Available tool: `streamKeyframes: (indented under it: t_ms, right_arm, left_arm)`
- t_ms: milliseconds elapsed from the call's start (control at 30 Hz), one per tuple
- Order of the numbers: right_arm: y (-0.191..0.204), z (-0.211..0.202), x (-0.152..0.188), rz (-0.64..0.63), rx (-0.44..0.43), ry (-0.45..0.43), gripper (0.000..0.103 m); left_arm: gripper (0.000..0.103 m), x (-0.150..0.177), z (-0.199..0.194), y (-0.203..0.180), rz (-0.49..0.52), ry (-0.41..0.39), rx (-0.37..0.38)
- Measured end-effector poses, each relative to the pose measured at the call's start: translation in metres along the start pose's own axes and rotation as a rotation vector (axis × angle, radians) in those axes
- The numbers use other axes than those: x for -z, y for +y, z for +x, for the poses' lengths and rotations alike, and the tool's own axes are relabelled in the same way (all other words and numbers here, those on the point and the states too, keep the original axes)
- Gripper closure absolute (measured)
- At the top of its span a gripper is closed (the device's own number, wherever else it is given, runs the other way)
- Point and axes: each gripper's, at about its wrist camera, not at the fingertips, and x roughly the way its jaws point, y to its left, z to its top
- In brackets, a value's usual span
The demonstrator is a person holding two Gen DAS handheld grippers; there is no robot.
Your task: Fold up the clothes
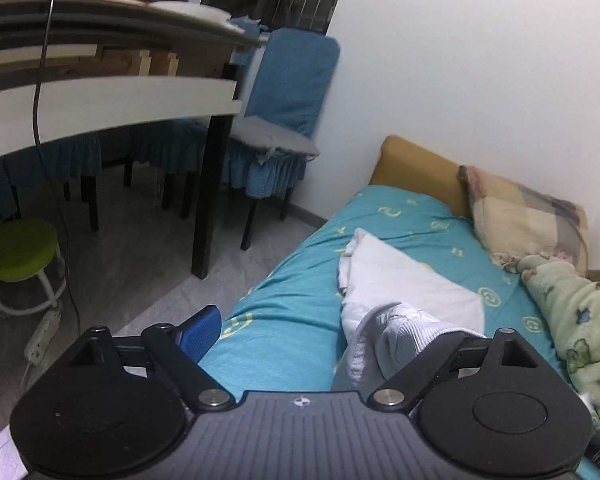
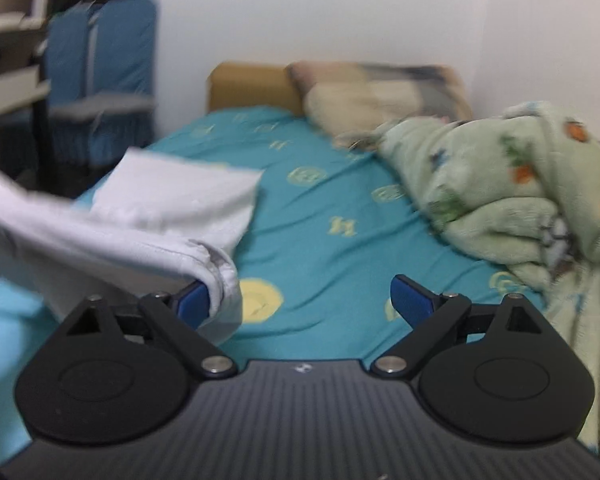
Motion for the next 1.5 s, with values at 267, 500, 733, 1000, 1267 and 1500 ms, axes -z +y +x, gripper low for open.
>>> streamKeyframes:
  t_ms: [267,500,733,1000,1267,1500]
  right_arm:
    - [-0.029,-0.106,-0.083,0.143,0.047,-0.318,0.008]
    - [-0.057,-0.218,-0.230,0.182,-0.011,-0.524,0.008]
    - [-0.098,-0.299,-0.358,0.247,-0.113,-0.610,0.008]
    - [-0.116,-0.281,-0.427,0.162,-0.046,-0.586,0.004]
    - [-0.106,-0.106,-0.366,0.140,-0.036,-0.320,0.004]
    - [-0.088,0.117,-0.304,0.131,0.037,-0.172,0.004]
  left_arm:
    - [0.012,-0.063,-0.095,-0.021,-0.056,-0.246,0.094]
    - [0.008,-0.187,-0.208,-0.058,-0.032,-0.493,0.169]
    - [0.003,-0.295,-0.299,-0.112,0.110,-0.722,0.150]
    - [0.000,-0.357,-0.257,-0.173,0.180,-0.702,0.175]
    - [0.000,-0.311,-0.013,-0.184,0.197,-0.423,0.185]
    - [0.000,-0.223,0.239,-0.215,0.212,-0.218,0.118]
